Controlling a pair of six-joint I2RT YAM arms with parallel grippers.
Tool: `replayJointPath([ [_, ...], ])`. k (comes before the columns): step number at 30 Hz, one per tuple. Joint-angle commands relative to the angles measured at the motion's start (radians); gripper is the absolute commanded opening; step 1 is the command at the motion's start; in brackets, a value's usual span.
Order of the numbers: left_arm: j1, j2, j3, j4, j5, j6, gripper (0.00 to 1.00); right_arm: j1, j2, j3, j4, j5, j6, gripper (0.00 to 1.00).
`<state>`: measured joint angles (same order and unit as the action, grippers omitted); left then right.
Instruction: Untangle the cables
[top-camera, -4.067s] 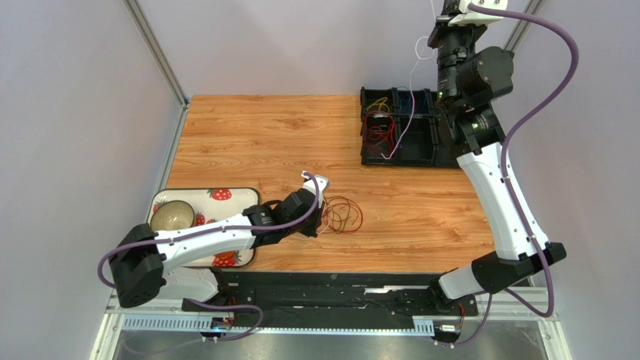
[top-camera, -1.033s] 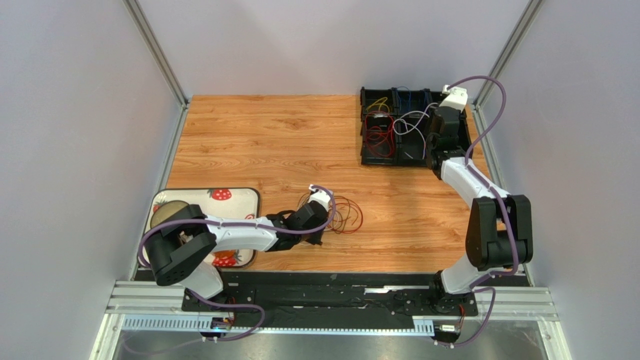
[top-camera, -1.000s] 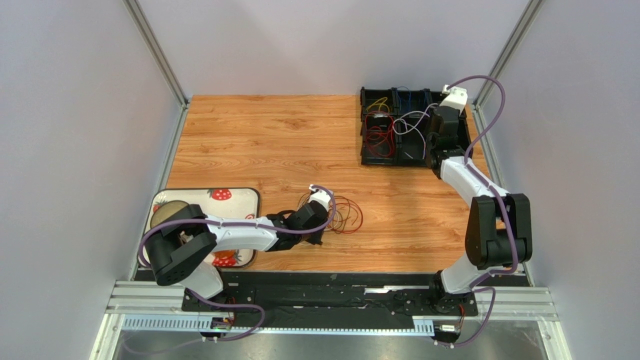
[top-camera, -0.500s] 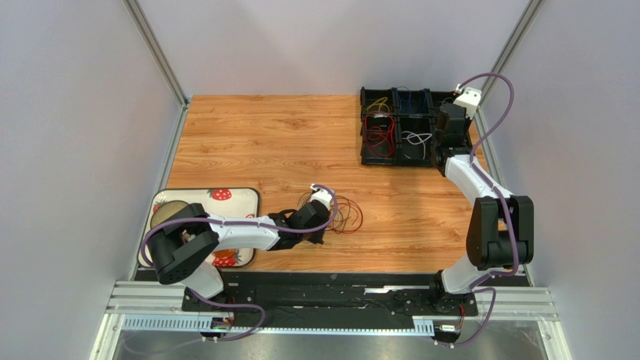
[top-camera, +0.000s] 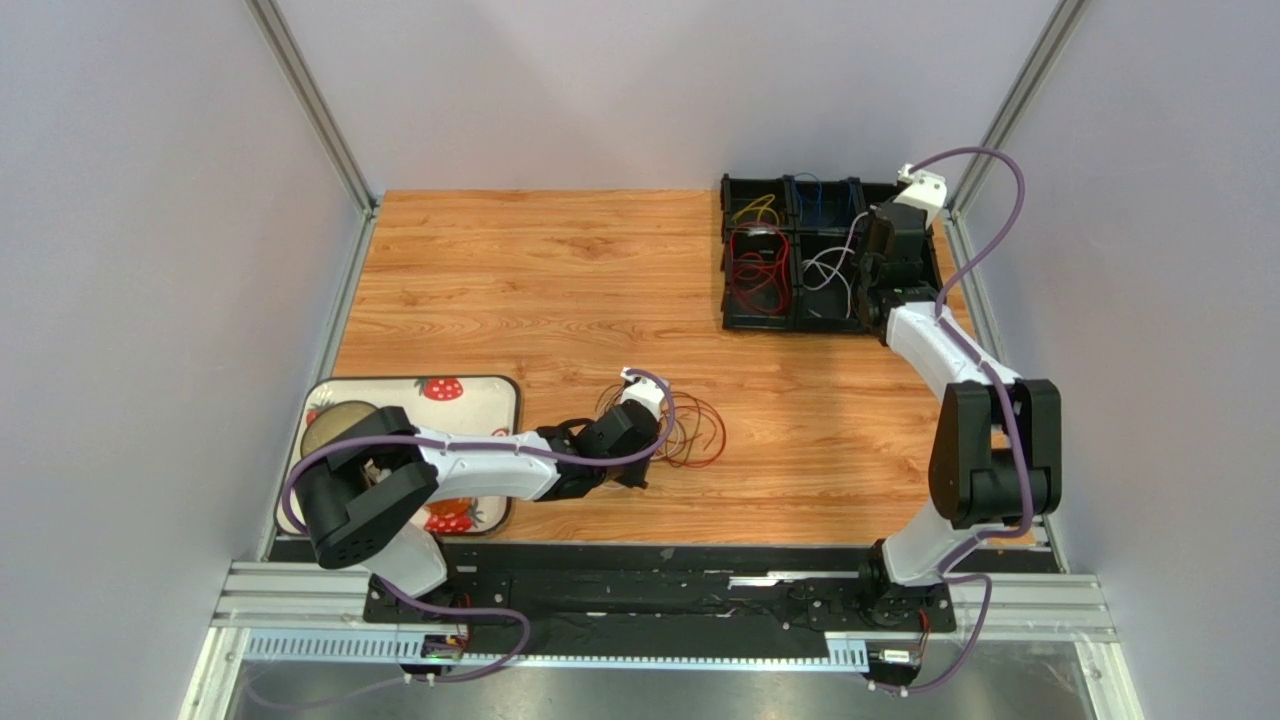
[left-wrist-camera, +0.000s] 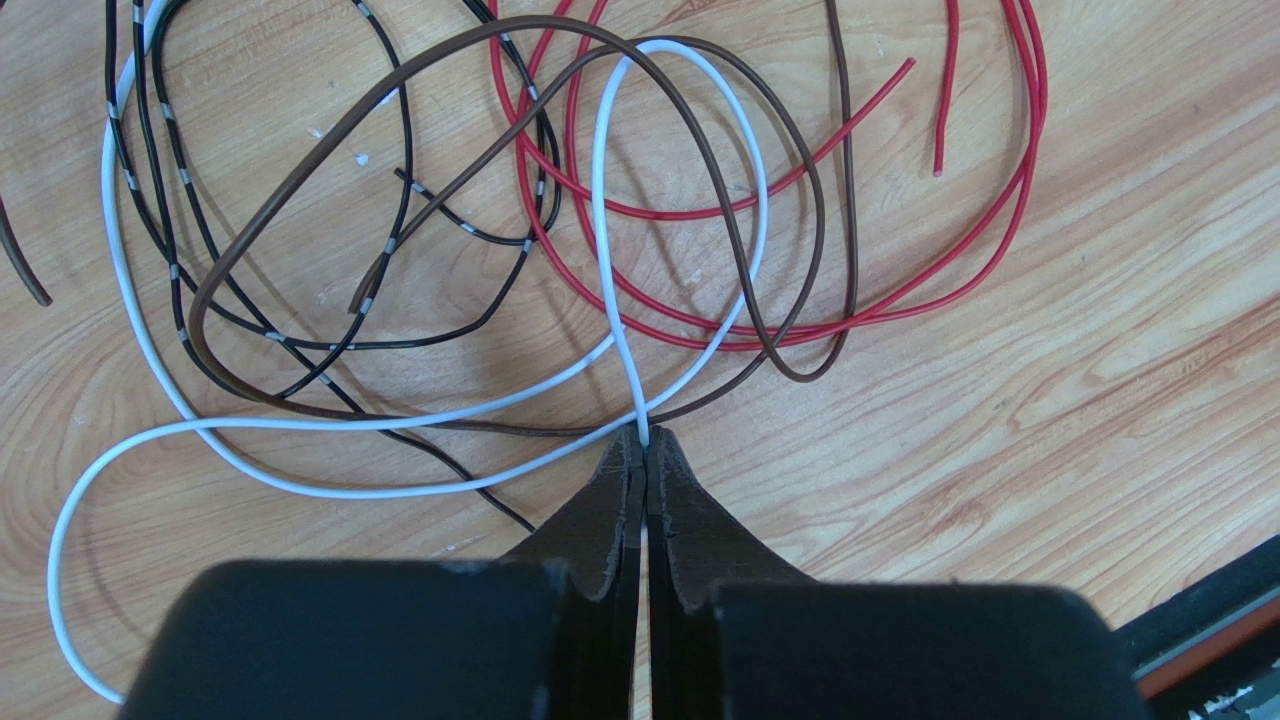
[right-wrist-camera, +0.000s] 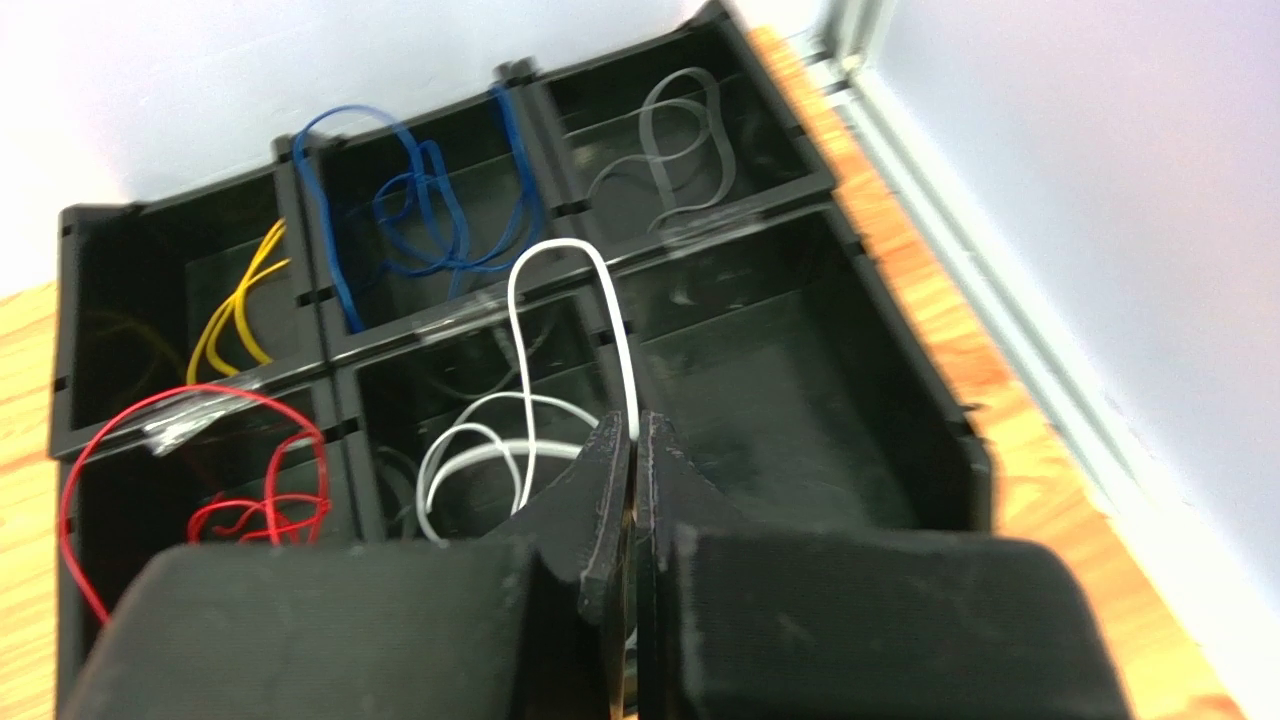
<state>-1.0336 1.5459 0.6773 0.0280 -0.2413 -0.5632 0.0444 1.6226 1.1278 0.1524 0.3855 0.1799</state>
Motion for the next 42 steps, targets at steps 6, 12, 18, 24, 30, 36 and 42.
replayJointPath([
  [6,0.0,0.031,0.013,-0.023,0.007,-0.006,0.0,0.002,0.123,0.092,-0.021,-0.099,0.064,0.0],
  [12,0.0,0.037,0.018,-0.025,0.008,-0.004,0.0,0.003,0.183,0.108,-0.024,-0.109,0.085,0.0],
  [18,0.0,0.042,0.019,-0.023,0.007,-0.003,0.0,0.003,0.229,0.116,-0.025,-0.171,0.147,0.0],
  [24,0.0,0.049,0.025,-0.025,0.008,-0.001,0.0,0.047,0.255,0.171,-0.071,-0.192,0.184,0.0],
  [30,0.0,0.048,0.024,-0.023,0.007,-0.003,0.0,0.074,0.263,0.202,-0.091,-0.157,0.179,0.0],
  [36,0.0,0.051,0.027,-0.025,0.008,-0.001,0.0,0.068,0.261,0.207,-0.148,-0.045,0.101,0.0],
  [42,0.0,0.059,0.031,-0.025,0.011,0.002,0.0,0.049,0.304,0.265,-0.24,-0.002,0.079,0.0],
])
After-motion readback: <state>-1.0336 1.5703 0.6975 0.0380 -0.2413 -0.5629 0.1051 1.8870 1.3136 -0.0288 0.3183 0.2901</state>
